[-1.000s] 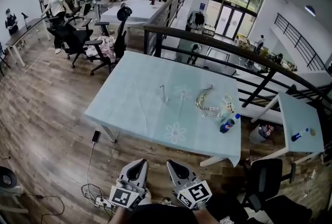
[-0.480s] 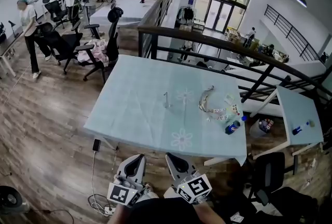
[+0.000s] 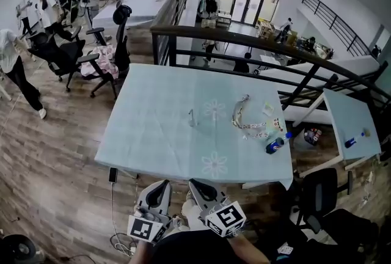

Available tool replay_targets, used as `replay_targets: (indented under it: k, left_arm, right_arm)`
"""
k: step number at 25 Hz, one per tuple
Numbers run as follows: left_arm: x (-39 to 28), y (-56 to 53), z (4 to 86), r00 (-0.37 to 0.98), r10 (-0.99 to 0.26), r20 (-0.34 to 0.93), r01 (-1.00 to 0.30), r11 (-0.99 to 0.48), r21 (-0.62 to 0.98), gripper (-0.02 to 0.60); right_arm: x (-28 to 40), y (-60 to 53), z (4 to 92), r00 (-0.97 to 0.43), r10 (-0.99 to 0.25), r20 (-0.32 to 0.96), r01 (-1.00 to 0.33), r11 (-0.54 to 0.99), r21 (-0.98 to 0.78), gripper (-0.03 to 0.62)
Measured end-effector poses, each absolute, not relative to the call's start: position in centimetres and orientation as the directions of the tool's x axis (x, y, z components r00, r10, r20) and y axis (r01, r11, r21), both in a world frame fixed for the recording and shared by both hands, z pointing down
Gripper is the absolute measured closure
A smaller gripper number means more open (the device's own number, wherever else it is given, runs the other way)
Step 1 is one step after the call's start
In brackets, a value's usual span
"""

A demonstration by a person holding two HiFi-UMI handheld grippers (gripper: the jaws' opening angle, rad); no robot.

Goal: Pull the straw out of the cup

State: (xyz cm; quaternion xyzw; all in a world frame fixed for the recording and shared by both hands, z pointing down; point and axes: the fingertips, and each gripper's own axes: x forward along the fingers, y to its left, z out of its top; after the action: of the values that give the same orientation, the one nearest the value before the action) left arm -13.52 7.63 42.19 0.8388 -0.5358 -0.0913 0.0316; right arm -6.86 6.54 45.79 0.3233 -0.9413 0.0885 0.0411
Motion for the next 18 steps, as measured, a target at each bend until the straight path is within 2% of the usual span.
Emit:
replay_targets:
  k: [14,18]
  left_arm:
    - [-11.5,-5.0,44.1,0.463,-0.886,-0.026,-0.879,-0.462,0.116,0.569]
    - [-11.3,-7.9,42.9,0.450,-0.891,-0.053,-0.888,-0.453,0.083,0.569]
  right_arm:
    - [-5.4,-7.7,46.1,-0.773,-0.623,0.118,-0.634,0.757,-0.160,0.585]
    - [-4.4,-11.3,45.6,-0.767,-0.634,0.100,-0.641,0.750,-0.163,0.585]
